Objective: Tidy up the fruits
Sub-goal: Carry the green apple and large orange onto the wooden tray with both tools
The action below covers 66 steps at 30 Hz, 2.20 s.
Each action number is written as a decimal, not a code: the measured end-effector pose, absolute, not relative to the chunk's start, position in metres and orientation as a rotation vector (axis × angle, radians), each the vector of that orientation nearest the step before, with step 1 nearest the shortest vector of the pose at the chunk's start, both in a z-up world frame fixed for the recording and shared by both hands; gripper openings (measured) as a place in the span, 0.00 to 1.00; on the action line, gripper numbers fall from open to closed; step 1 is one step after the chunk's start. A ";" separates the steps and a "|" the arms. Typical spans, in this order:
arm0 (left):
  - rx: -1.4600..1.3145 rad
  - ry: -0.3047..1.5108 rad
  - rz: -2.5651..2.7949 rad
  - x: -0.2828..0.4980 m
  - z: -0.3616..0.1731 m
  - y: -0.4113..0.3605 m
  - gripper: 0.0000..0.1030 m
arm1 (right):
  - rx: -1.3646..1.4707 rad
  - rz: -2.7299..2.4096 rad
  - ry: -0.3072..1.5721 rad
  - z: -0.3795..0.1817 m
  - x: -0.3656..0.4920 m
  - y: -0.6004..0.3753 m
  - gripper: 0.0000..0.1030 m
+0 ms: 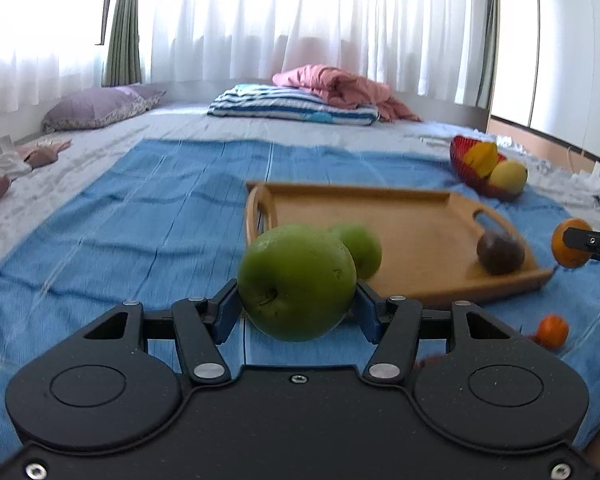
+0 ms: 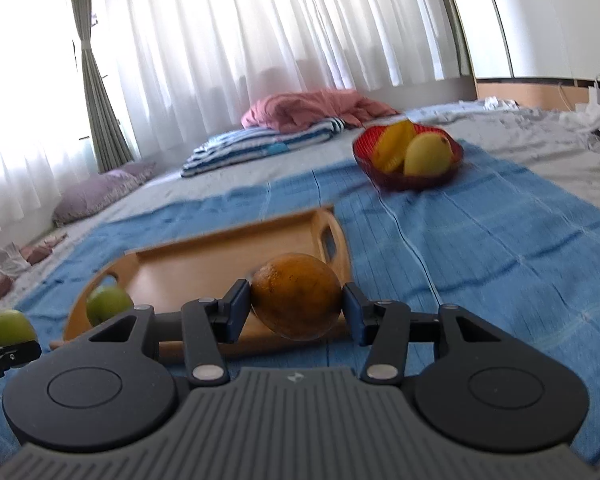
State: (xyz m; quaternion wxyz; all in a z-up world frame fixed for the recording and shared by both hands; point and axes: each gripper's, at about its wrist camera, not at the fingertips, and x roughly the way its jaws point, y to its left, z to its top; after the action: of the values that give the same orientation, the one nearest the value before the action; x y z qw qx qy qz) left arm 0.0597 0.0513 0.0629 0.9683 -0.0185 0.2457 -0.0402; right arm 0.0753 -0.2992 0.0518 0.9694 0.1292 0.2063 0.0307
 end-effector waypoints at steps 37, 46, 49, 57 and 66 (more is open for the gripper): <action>-0.121 0.780 -0.090 0.253 0.065 0.023 0.55 | 0.177 0.047 0.794 0.048 0.256 -0.263 0.52; -0.116 0.824 -0.092 0.263 0.054 0.016 0.55 | 0.177 0.044 0.802 0.040 0.254 -0.266 0.52; -0.121 0.841 -0.089 0.266 0.050 0.016 0.55 | 0.177 0.045 0.802 0.040 0.254 -0.266 0.52; -0.107 0.866 -0.077 0.271 0.042 0.016 0.55 | 0.172 0.053 0.800 0.039 0.254 -0.266 0.53; -0.117 0.877 -0.078 0.274 0.036 0.015 0.55 | 0.156 0.056 0.793 0.039 0.252 -0.264 0.53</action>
State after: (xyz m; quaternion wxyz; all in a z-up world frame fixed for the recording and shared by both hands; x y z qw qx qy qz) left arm 0.2740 0.0151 0.0359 0.9031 -0.0567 0.4240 -0.0378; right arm 0.2522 -0.2643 0.0391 0.9191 0.0760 0.3856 0.0272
